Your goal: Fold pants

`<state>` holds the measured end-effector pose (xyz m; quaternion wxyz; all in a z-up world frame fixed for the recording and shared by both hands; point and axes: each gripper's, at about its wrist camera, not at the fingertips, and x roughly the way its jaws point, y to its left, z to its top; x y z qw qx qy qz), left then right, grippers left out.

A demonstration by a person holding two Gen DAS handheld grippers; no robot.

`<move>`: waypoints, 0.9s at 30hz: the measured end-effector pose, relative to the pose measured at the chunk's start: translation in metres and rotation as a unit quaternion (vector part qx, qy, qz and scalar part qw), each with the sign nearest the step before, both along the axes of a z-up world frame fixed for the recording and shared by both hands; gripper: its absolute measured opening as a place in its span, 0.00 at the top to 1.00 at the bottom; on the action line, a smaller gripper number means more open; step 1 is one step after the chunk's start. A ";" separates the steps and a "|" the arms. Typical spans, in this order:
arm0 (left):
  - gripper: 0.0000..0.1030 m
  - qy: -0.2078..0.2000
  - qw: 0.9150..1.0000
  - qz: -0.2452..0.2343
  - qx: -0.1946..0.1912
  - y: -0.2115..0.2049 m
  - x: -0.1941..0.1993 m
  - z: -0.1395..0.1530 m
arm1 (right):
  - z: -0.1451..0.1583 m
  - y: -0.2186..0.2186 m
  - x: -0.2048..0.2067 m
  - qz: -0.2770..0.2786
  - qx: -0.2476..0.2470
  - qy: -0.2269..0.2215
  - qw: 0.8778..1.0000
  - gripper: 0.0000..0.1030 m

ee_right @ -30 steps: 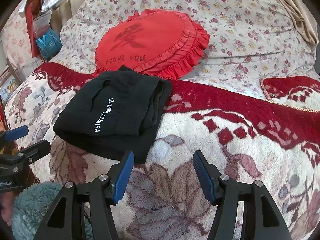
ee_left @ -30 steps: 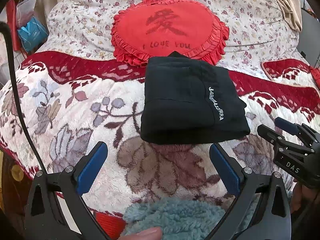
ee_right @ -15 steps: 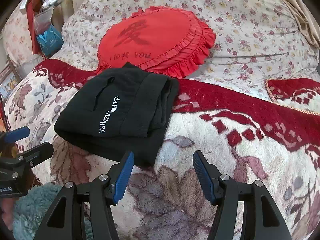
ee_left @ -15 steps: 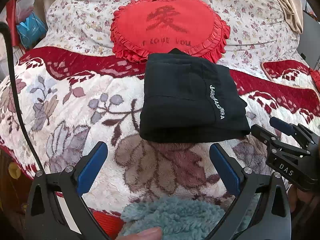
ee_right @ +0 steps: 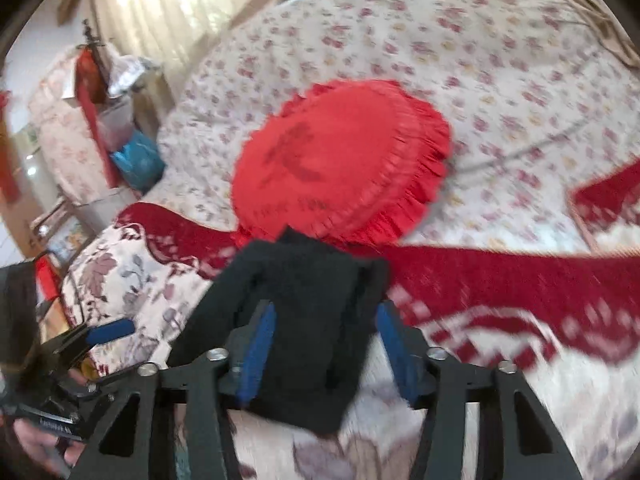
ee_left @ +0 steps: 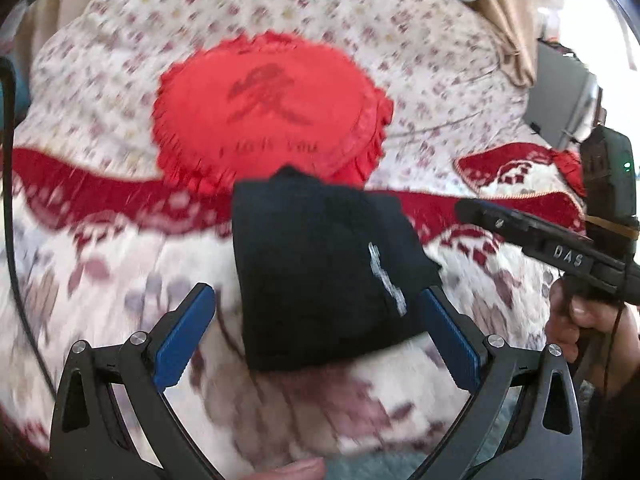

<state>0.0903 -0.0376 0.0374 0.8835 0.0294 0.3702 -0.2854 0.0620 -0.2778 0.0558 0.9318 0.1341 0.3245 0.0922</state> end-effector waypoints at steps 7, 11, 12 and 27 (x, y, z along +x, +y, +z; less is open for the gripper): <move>0.14 -0.016 0.999 -0.043 0.002 -0.010 0.046 -0.010 | -0.024 0.013 0.047 0.044 -0.014 0.005 0.999 0.94; 0.33 0.021 0.999 -0.039 -0.027 -0.012 0.072 -0.023 | -0.026 0.016 0.062 0.051 0.005 -0.008 0.999 0.97; 0.33 0.029 0.998 -0.038 -0.033 -0.014 0.077 -0.026 | -0.027 0.017 0.066 0.044 0.004 -0.008 0.999 0.97; 0.46 0.125 0.990 -0.025 -0.062 -0.029 0.122 -0.071 | -0.075 0.004 0.099 0.011 -0.014 0.103 0.995 0.97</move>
